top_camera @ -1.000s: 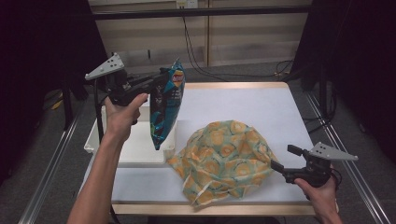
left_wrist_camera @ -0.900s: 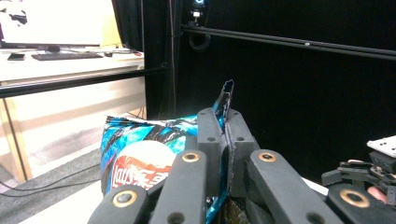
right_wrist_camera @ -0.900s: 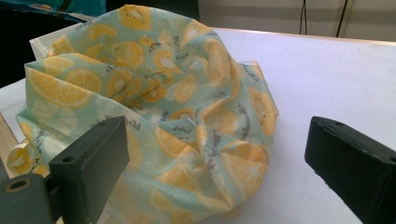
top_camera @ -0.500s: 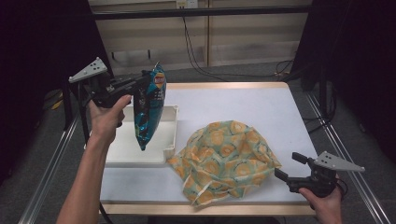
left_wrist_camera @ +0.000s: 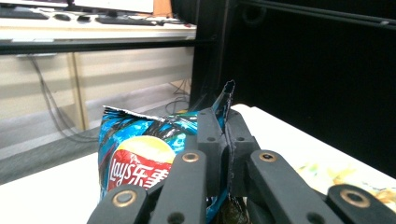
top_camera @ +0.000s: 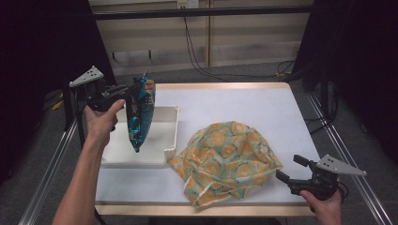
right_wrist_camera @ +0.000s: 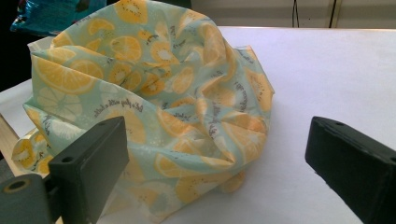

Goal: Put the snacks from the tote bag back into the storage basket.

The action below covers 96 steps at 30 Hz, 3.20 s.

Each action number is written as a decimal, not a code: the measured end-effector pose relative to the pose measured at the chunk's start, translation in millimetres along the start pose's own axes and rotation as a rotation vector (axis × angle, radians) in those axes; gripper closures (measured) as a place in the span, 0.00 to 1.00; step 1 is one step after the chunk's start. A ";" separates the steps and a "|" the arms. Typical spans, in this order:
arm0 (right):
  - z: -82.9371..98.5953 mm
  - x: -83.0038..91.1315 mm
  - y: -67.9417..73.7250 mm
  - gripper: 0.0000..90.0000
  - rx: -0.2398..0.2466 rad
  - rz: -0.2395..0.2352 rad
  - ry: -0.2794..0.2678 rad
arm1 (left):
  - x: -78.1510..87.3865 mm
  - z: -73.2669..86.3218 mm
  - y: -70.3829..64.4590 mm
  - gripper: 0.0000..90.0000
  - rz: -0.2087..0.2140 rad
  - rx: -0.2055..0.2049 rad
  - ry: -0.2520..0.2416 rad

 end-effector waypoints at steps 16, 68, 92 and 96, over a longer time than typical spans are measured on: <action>-1.7 -11.1 2.4 0.06 -0.002 -0.024 0.010 | -10.4 7.1 32.4 0.97 -0.089 0.041 -0.017; 8.2 -6.9 -7.8 0.06 -0.029 -0.013 0.034 | -78.4 28.8 48.1 0.96 -0.146 0.086 -0.041; 8.8 -8.4 -7.0 0.06 -0.023 -0.021 0.044 | -103.2 47.1 35.6 0.75 -0.042 0.076 0.104; 8.2 -10.3 -5.0 0.06 -0.027 -0.032 0.046 | -103.7 50.0 34.1 0.66 -0.032 0.077 0.113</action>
Point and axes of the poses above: each handheld gripper's, and its own axes: x roughly backward along the jaws, z roughly out of its underside, y roughly to its left, the point moved 3 cm from there along -x, roughly forward along the jaws, and after that the axes turned 12 degrees about x, right-handed, at the moved point
